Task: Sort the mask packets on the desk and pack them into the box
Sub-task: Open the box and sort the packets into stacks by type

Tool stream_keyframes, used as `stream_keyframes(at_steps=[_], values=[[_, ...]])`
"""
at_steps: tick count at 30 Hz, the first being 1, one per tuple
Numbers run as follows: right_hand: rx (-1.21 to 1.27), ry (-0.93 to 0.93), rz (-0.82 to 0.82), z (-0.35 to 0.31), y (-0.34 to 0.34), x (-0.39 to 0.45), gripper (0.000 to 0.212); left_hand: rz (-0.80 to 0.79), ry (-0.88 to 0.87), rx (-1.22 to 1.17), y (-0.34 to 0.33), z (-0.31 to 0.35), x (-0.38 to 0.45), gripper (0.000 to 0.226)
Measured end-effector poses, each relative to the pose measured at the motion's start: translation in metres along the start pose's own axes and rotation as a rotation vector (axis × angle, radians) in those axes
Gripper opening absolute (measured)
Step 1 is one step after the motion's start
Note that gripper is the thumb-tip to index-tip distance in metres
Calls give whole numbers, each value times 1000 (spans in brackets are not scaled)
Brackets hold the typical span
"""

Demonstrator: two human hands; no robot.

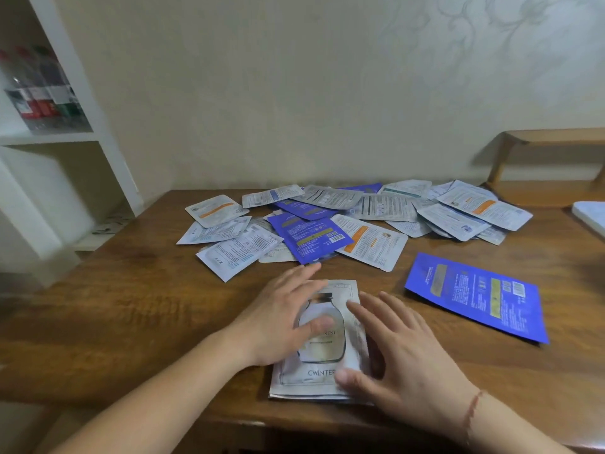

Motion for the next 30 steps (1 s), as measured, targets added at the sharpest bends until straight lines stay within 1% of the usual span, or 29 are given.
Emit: stream_keyframes(at_steps=[1,2,3,8,10,11,12,14,15,16,17,18,19,21,25,28,30], values=[[-13,-36,-114,3,-12,-2,101,-56,-12,22,-8,1,0,75],[-32,-67,-189,5,-20,-4,105,-91,-11,36,-14,1,0,77],[-56,-86,-229,6,-24,-6,107,-111,0,44,-18,0,0,77],[-163,-84,-282,4,-30,-12,106,-175,19,95,-23,-2,-1,79],[-144,-76,-287,6,-31,-11,109,-154,31,28,-19,1,-2,82],[-85,-88,-276,6,-29,-11,113,-117,73,-84,-14,3,-4,83],[9,-118,-254,9,-26,-10,117,-61,158,-266,-6,3,-10,84],[305,-257,-181,20,-16,-9,122,72,416,-768,8,-8,-28,79],[453,-340,-155,26,-13,-9,119,99,529,-1017,10,-13,-37,79],[548,-398,-142,30,-11,-8,113,96,613,-1221,9,-17,-44,80],[571,-414,-144,31,-10,-7,106,86,670,-1382,8,-21,-48,81],[557,-403,-146,29,-9,-6,98,73,710,-1495,7,-23,-50,82],[536,-377,-143,26,-8,-4,91,58,741,-1562,7,-24,-51,85],[496,-318,-140,18,-7,0,87,46,773,-1604,6,-24,-50,88],[445,-238,-187,8,-7,2,85,83,784,-1613,4,-29,-56,83],[349,-242,-112,18,4,-3,90,109,788,-1610,4,-36,-60,80],[271,-239,-97,22,7,-8,93,116,788,-1620,3,-37,-61,76]])
Point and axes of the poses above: each hand's wrist, its own x-axis towards the middle knuckle, its own y-axis out of the back of the hand, z = x × y, the point moved 9 cm from there along x, towards the middle knuckle, and after that the axes turned 6 degrees about z, right-handed, at the moved point
